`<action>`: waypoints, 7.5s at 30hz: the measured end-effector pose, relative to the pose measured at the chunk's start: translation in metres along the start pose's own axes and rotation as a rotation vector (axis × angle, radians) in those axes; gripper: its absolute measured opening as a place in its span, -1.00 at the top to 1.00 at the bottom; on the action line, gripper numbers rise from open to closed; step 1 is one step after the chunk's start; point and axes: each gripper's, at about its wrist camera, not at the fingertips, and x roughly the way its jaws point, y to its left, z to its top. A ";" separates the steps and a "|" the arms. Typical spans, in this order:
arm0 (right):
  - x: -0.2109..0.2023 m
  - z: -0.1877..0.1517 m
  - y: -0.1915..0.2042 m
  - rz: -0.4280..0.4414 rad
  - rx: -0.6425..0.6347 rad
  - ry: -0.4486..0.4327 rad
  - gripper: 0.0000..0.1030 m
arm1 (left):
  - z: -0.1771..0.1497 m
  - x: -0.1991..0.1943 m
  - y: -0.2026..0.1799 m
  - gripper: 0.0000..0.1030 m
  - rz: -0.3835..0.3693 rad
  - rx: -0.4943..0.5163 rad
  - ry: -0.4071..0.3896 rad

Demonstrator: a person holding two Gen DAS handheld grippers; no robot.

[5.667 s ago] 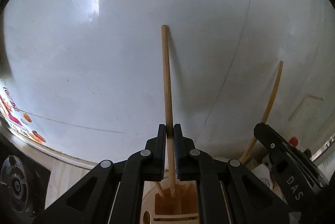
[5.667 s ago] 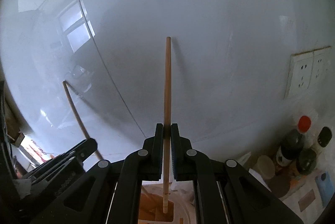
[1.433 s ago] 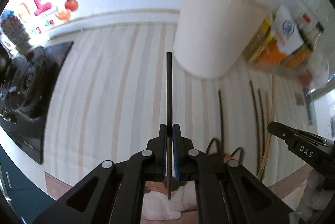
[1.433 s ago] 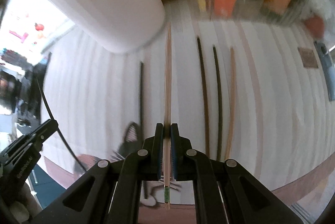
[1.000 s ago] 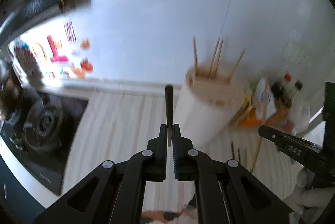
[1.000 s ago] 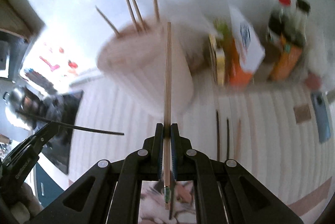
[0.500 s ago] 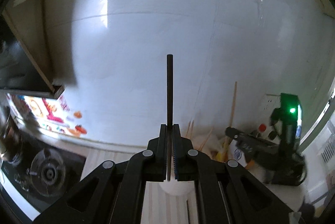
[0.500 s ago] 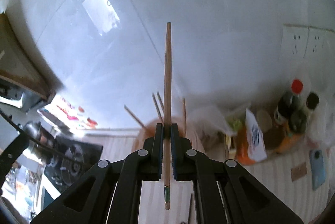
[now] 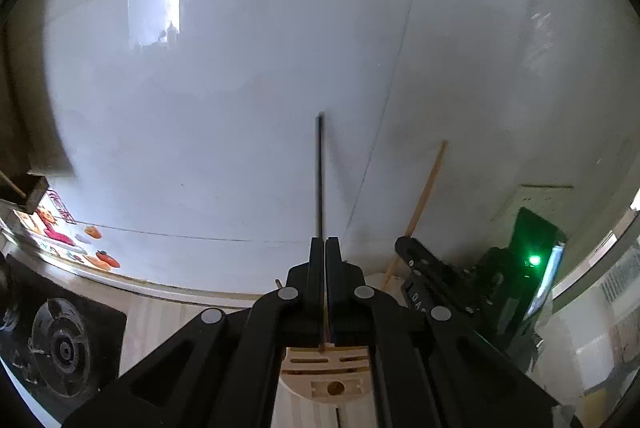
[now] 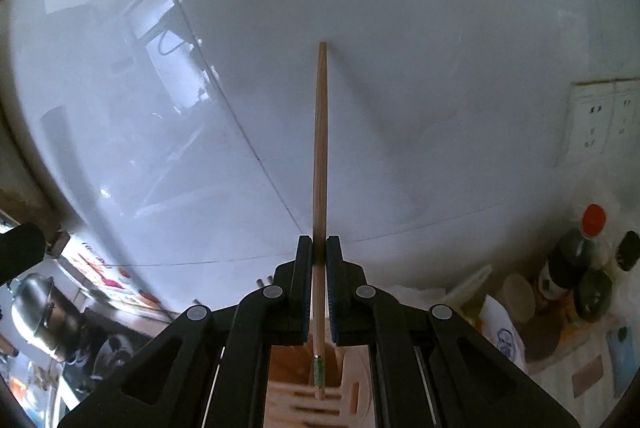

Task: Organize utensils
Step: 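Lift both held chopsticks and carry them over the cream holder, then lower the chopsticks into the holder and open both grippers, then move both open grippers back down to the chopstick row on the mat, then grasp a dark chopstick with the left gripper while the right grasps a wooden one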

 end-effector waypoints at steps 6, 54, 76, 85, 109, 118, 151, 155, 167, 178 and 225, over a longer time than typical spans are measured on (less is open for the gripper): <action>0.020 -0.004 -0.001 0.008 -0.016 -0.038 0.87 | -0.006 0.028 0.017 1.00 0.005 -0.038 0.051; -0.034 -0.042 -0.091 -0.076 0.162 0.082 0.49 | -0.020 0.056 0.003 0.82 0.036 0.023 0.077; -0.081 -0.172 -0.149 -0.190 0.197 0.343 0.21 | -0.208 0.032 0.033 -1.00 0.232 -0.072 0.259; -0.065 -0.232 -0.167 -0.236 0.224 0.503 0.21 | -0.187 0.027 0.036 -0.62 0.243 -0.133 0.195; -0.010 -0.116 -0.086 -0.466 -0.021 0.429 -0.07 | -0.042 0.047 0.017 0.93 0.166 -0.037 0.047; -0.013 -0.099 -0.096 -0.449 0.061 0.398 -0.07 | -0.006 0.043 -0.008 0.96 0.115 0.026 0.096; -0.030 -0.258 -0.162 -0.309 0.110 0.731 0.23 | -0.309 0.143 -0.041 -0.47 0.147 -0.006 0.651; -0.029 -0.270 -0.179 -0.351 0.144 0.737 0.23 | -0.326 0.161 -0.048 0.28 0.162 0.021 0.700; -0.010 -0.300 -0.186 -0.392 0.064 0.782 0.86 | -0.334 0.157 -0.052 0.91 0.166 0.088 0.687; -0.051 -0.330 -0.202 -0.371 0.043 0.905 0.86 | -0.353 0.128 -0.022 0.86 0.081 0.021 0.789; -0.010 -0.331 -0.177 -0.393 -0.063 0.959 0.84 | -0.361 0.132 -0.068 0.94 0.099 0.094 0.754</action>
